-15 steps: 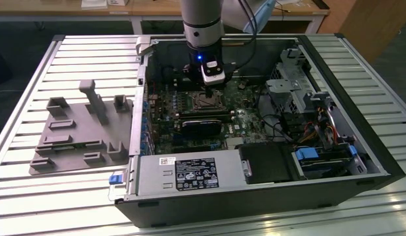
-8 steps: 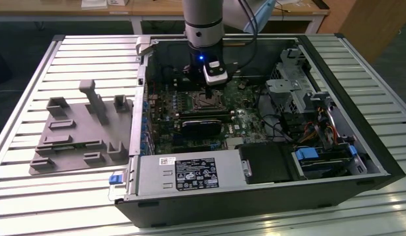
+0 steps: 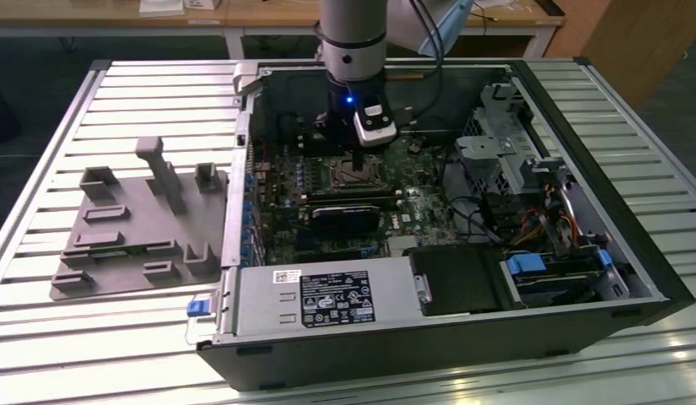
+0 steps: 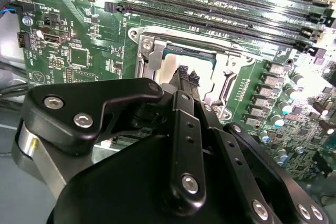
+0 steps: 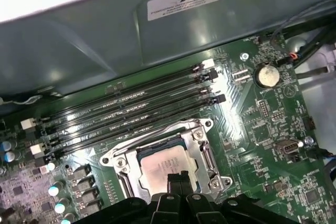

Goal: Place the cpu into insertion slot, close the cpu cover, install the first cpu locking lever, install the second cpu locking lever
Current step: 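Install the first cpu locking lever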

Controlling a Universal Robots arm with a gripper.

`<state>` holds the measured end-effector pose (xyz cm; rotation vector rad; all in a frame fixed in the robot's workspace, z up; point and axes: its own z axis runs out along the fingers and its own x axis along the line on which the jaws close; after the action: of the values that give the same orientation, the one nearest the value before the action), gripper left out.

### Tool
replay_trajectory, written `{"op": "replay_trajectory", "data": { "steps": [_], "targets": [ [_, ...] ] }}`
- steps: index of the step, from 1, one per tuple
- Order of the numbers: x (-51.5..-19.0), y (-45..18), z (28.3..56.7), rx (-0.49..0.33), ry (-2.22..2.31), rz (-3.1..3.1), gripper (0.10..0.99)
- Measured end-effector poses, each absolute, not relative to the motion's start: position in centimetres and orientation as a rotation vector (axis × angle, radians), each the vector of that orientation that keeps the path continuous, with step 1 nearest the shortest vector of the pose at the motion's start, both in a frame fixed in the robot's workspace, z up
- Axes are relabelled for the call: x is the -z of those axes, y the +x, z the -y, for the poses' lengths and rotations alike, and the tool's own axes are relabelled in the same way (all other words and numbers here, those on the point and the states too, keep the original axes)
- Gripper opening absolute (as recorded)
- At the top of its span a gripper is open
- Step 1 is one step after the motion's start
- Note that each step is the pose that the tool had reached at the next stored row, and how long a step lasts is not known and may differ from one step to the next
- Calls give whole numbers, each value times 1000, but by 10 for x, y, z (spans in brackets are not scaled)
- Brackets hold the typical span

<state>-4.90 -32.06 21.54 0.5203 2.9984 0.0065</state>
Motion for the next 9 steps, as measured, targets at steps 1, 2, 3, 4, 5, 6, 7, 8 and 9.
{"op": "replay_trajectory", "data": {
  "steps": [1, 2, 3, 4, 5, 6, 7, 8, 9],
  "targets": [
    [-215, -48, 321, -5, 511, -3004, 102],
    [-215, -48, 321, -3, 501, -3009, 102],
    [-214, -47, 321, -1, 490, -3015, 102],
    [-214, -47, 321, 1, 480, -3020, 102],
    [-214, -46, 321, 1, 467, -3024, 102],
    [-214, -46, 321, 1, 451, -3028, 102],
    [-214, -46, 321, 0, 432, -3030, 102],
    [-214, -46, 321, -1, 413, -3033, 102],
    [-213, -46, 321, -2, 392, -3036, 102]
  ]
}}
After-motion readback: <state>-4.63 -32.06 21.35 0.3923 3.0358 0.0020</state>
